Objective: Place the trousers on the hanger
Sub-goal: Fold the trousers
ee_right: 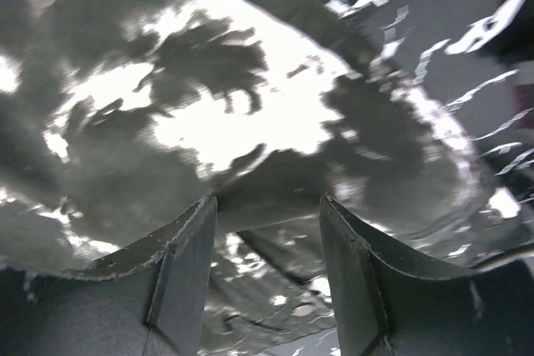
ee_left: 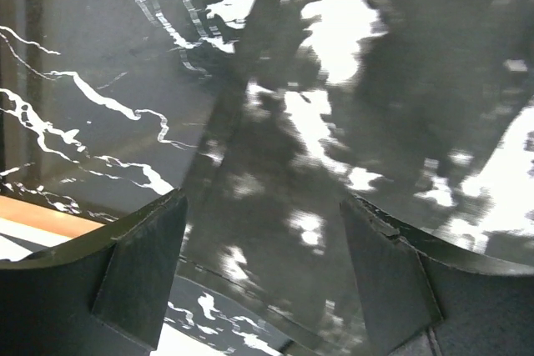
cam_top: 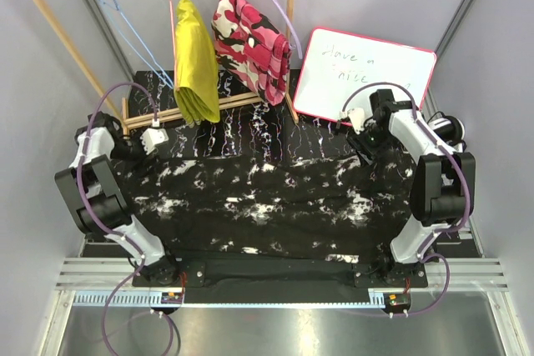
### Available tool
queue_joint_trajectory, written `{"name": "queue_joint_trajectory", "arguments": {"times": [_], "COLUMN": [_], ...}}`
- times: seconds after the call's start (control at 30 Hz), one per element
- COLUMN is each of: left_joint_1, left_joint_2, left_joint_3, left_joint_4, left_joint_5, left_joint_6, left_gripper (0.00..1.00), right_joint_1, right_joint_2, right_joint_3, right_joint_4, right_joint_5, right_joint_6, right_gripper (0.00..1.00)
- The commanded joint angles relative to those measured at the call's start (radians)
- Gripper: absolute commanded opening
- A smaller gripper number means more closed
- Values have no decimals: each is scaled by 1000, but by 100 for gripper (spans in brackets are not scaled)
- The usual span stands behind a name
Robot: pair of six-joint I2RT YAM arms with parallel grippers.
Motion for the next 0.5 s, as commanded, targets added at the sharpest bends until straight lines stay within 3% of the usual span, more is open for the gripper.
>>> {"name": "queue_joint_trajectory", "arguments": {"times": [0.0,0.47], "left_joint_1": [-32,-101], "left_joint_2": [94,220], "left_joint_3": [94,108], "left_joint_4": [67,189], "left_joint_5": [-102,-156], "left_joint_6": [-77,-92], "left_gripper": [79,85], "right_joint_1": [-30,-121], "right_joint_2": [46,146], "right_joint_3": [92,184], "right_joint_4": [7,13], "right_joint_5": [11,35], "right_joint_6": [-66,-115], "right_gripper": [59,62]}}
